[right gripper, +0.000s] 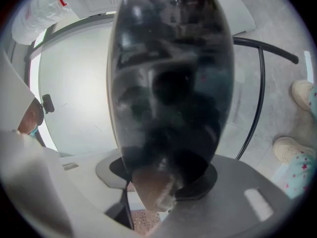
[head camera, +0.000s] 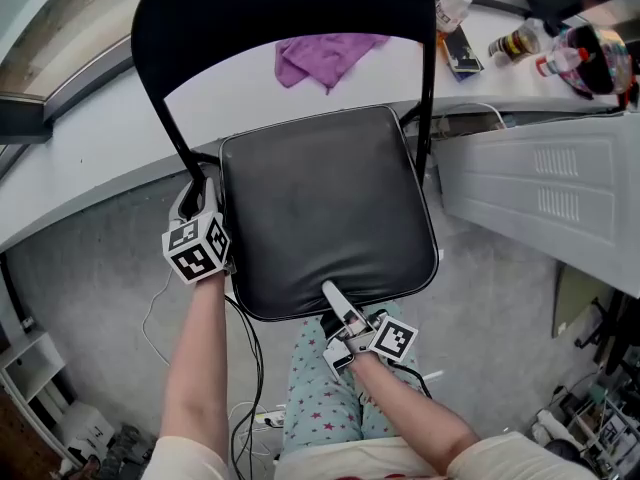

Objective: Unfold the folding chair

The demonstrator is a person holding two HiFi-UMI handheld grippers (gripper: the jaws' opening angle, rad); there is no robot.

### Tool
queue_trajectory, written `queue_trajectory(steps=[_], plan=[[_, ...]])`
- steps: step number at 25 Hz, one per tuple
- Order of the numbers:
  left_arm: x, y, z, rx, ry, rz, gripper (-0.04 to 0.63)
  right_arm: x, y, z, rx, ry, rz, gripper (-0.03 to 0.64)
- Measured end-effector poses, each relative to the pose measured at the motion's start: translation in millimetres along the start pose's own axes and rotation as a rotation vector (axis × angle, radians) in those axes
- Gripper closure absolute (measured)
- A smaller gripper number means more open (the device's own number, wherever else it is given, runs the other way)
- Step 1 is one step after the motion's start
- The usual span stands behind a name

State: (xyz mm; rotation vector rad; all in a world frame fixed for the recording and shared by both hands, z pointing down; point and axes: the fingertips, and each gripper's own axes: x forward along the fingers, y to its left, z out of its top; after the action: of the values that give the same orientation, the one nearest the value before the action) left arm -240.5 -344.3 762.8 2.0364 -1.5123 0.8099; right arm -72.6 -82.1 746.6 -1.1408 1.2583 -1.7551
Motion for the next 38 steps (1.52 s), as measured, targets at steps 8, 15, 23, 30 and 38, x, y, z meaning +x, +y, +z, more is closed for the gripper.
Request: queue_trajectory(steps=[8,15,23,30,38], plan=[[-18.4,-2.3,-19.3,-0.007,-0.057,-0.009,0.494,-17.1,-20.3,-10.7,-0.024,-0.017,0.021,0.377],[-35.8,-4.0,-28.1,-0.010,-0.100,-0.011,0.495,-32.0,-28.8,-18.7,-0.063,-0.027,0.067,0.377],[-57.3,-21.3,-63.4,0.007,-0.191,-0.007,0.495,-62.7,-73.6,-26.3,-0.063,-0.018,0.108,0.374],[-72.6,-23.2,-93.2,0.043,-0.240,0.028,0.495,-76.6,-112.3,-37.3,-0.052,0.001,0.096,0.359],[-90.1,-23.6,-113.6,0.038,-0.274,0.043,0.494,-89.1,-135.2,-50.5,-0.043,0.009,0.102,0.345]])
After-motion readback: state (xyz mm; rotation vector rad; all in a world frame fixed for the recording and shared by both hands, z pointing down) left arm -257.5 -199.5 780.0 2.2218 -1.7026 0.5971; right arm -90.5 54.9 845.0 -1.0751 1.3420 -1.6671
